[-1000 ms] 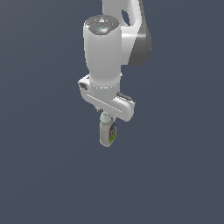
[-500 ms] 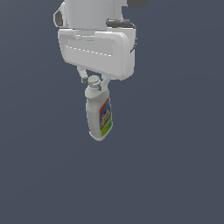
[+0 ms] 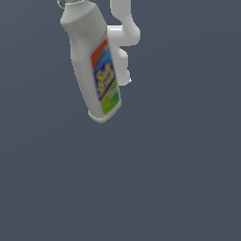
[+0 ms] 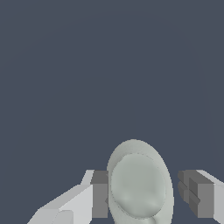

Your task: Pick up the object and move it to a goal position.

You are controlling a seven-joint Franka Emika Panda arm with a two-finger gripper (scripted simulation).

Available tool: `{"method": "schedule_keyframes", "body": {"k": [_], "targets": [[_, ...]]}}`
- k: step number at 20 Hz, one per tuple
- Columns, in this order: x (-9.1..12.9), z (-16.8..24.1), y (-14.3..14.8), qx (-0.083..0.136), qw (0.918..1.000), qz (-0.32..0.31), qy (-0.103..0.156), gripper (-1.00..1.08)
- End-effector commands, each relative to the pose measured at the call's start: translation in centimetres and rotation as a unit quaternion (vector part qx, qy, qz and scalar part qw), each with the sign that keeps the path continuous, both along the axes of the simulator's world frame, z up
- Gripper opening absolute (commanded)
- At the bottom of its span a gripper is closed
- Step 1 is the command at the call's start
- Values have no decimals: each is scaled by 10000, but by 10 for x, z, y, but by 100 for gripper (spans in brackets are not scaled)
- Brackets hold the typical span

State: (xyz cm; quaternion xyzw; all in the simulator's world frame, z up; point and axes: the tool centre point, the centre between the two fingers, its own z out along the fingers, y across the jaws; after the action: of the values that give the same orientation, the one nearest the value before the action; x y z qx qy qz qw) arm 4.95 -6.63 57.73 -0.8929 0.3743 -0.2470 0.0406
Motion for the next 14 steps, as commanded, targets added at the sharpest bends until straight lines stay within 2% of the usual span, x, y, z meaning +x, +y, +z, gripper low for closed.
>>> {"method": "schedule_keyframes", "body": {"k": [1,4,5,14], "targets": [[-5,25,-2,-22,9998,-57,-195,-100],[-6,31,-2,-32,9997,-74,-238,-100],[-4,20,-1,-24,9999,-60,-150,-100],[4,25,-7,-24,9999,-60,-150,-100]]}}
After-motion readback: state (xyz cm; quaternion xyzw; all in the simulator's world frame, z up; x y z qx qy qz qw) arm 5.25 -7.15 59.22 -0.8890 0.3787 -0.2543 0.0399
